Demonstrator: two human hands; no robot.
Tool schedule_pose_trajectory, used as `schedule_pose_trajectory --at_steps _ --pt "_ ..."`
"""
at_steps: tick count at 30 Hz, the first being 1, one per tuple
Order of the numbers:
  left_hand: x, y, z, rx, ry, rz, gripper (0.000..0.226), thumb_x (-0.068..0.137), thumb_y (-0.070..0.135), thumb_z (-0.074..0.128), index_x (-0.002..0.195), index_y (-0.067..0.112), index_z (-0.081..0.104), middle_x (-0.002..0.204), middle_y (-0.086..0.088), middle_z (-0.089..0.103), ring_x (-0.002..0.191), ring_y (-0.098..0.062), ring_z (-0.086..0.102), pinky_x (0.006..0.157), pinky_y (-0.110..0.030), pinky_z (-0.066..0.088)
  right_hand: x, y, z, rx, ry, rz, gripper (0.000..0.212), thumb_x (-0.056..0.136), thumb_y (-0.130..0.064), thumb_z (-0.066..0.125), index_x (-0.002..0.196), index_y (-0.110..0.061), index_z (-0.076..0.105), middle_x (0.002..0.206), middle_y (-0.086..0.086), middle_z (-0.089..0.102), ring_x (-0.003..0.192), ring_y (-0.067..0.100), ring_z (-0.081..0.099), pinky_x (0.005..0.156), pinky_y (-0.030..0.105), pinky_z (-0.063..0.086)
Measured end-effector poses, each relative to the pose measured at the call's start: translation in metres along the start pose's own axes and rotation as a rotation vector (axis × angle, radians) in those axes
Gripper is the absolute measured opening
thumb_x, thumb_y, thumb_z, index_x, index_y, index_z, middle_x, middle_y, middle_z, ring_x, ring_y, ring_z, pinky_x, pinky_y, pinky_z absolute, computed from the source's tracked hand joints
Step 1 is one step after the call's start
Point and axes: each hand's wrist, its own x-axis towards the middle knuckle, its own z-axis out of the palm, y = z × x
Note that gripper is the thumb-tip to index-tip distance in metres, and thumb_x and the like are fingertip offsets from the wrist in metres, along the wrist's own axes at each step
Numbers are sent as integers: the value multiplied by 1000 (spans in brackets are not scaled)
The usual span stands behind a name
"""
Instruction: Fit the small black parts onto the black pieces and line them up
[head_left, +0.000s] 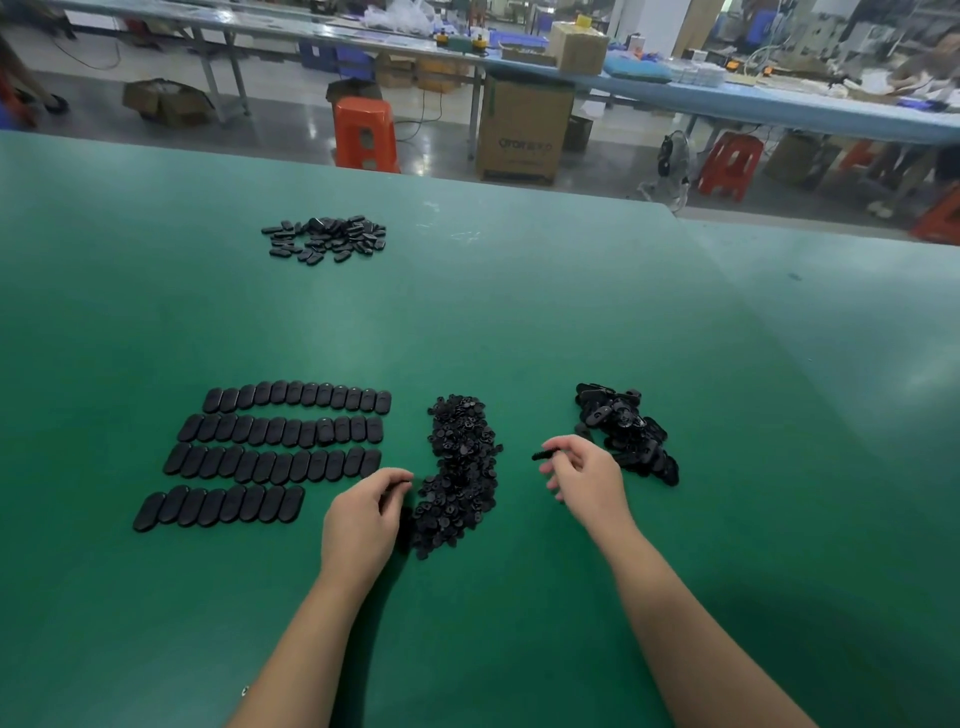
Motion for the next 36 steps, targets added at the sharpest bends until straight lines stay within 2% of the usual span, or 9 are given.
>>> schedule_pose_trajectory --at_steps 3,6,11,16,19,23,26,30,36 --pt "-1 1 -1 -15 12 -10 8 96 21 67 97 28 71 72 18 68 56 -6 61 57 -37 56 -11 -6 7 158 -1 -6 23 100 -11 53 94 -24 71 77 -2 72 63 6 67 55 19 52" --pt "-1 0 -1 -27 17 -6 9 96 21 67 94 30 69 70 17 67 54 -8 60 54 -35 55 -21 -4 18 256 -16 -16 16 99 -9 61 101 -23 68 88 3 75 69 13 72 67 28 60" --pt "0 1 -2 -55 17 21 11 92 15 70 93 26 73 86 19 66 72 -1 58 59 -14 42 -37 6 39 344 -1 14 31 98 -5 63 120 -27 64 96 3 76 80 15 76 83 28 61" --pt "-1 0 -3 -176 21 -55 15 90 18 73 86 32 73 66 13 65 59 -5 54 50 -14 40 -47 13 47 356 55 -1 7 100 -8 61 100 -15 59 92 2 77 83 14 76 77 36 63" --pt "0 -3 -2 -242 30 -99 18 90 21 73 87 38 72 67 12 67 56 -8 54 52 -21 43 -50 12 48 312 59 -42 9 100 -14 61 97 -15 53 90 -9 77 80 12 76 73 35 63" --pt "1 -4 -3 -294 29 -132 22 92 18 71 107 34 74 82 15 72 71 -10 63 59 -15 48 -51 13 49 246 33 -68 13 102 -17 59 109 -27 55 93 -13 76 78 10 75 75 30 62" --pt "2 -4 -4 -305 24 -149 19 93 19 70 104 34 76 88 16 74 71 4 63 61 -5 44 -51 13 49 250 12 -58 25 103 -15 57 126 -23 60 91 -7 77 78 11 74 76 26 61" --pt "2 -3 -5 -342 32 -174 23 93 20 70 88 41 75 73 16 73 51 -4 51 50 -14 40 -50 15 48 242 -5 -47 30 104 -10 51 129 -21 63 91 -7 76 77 13 73 74 27 61" --pt "5 2 -3 -307 39 -180 23 92 20 70 83 41 73 69 1 70 49 -10 47 48 -26 38 -49 14 47 178 -38 -37 29 105 -12 50 127 -25 62 94 -12 76 59 10 62 57 30 53"
